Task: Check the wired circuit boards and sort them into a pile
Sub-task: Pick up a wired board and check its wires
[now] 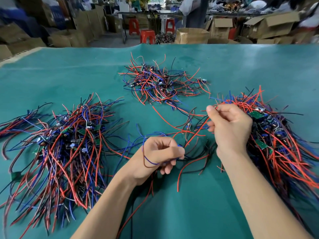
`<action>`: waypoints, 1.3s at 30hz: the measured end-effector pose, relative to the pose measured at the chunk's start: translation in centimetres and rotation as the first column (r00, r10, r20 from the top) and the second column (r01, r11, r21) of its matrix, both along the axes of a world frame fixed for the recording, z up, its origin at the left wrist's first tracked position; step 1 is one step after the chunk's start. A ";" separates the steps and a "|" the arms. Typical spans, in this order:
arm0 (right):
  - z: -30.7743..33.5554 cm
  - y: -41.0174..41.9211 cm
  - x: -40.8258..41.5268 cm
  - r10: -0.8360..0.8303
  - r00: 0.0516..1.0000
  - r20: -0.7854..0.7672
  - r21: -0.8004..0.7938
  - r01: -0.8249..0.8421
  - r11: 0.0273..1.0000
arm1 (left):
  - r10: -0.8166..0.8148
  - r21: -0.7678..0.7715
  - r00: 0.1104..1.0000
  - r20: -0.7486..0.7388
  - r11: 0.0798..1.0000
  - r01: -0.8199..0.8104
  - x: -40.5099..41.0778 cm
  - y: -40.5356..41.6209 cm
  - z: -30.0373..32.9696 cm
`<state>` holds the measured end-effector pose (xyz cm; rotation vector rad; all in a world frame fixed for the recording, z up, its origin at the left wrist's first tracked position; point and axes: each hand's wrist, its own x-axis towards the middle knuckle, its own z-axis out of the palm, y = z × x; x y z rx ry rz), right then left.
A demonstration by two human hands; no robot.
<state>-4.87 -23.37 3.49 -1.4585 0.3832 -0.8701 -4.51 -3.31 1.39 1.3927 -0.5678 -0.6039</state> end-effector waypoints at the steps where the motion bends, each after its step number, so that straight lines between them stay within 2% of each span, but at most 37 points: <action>1: 0.1 -0.1 0.0 -0.015 0.999 0.032 0.010 0.015 1.000 | -0.007 -0.014 1.000 -0.009 1.000 0.007 0.0 0.0 0.0; 4: 0.5 -0.4 0.2 -0.066 0.994 0.092 0.121 0.055 0.991 | 0.007 -0.066 0.999 -0.049 0.998 -0.010 0.0 0.0 -0.1; 6: 0.7 -0.6 0.2 -0.036 0.998 0.054 0.189 0.026 0.982 | 0.069 -0.126 0.995 -0.073 0.989 -0.078 0.1 -0.3 -0.4; 8: 0.6 -0.3 -0.2 0.098 0.993 -0.060 0.112 -0.090 0.990 | 0.130 -0.187 0.986 -0.104 0.971 -0.148 0.2 -0.5 -0.6; 9: 0.5 0.1 -0.5 0.202 0.972 -0.121 0.039 -0.199 0.979 | 0.159 -0.200 0.980 -0.117 0.963 -0.180 0.2 -0.7 -0.6; 12: 0.5 2.0 -1.1 0.474 0.850 -0.230 -0.145 -0.512 0.847 | 0.228 -0.181 0.967 -0.116 0.952 -0.246 0.4 -0.7 -0.8; 15: 0.2 3.4 -1.4 0.569 0.742 -0.355 -0.282 -0.665 0.691 | 0.271 -0.146 0.960 -0.076 0.949 -0.279 0.6 -0.7 -1.0; 17: 0.0 3.7 -1.5 0.628 0.693 -0.355 -0.262 -0.718 0.644 | 0.295 -0.123 0.954 -0.062 0.946 -0.300 0.7 -0.7 -1.1; 24: 0.1 3.3 -1.5 0.613 0.759 -0.217 -0.182 -0.649 0.739 | 0.297 -0.086 0.952 -0.067 0.949 -0.302 0.3 -0.8 -0.5; 28: 0.1 3.4 -1.2 0.538 0.838 -0.090 0.056 -0.535 0.843 | 0.222 -0.059 0.972 -0.077 0.972 -0.226 0.1 -0.5 -0.1; 32: 0.7 2.6 -0.9 0.426 0.903 -0.045 0.252 -0.403 0.880 | 0.128 -0.019 0.990 -0.053 0.991 -0.129 0.0 -0.2 0.2; 37: 3.7 0.7 -1.2 0.258 0.964 0.068 0.282 -0.266 0.922 | 0.067 0.052 0.997 0.034 0.996 -0.069 -0.4 -0.5 0.5; 39: 6.0 0.6 -1.6 0.231 0.965 0.122 0.229 -0.254 0.940 | 0.053 0.074 0.997 0.055 0.996 -0.057 -0.5 -0.4 0.6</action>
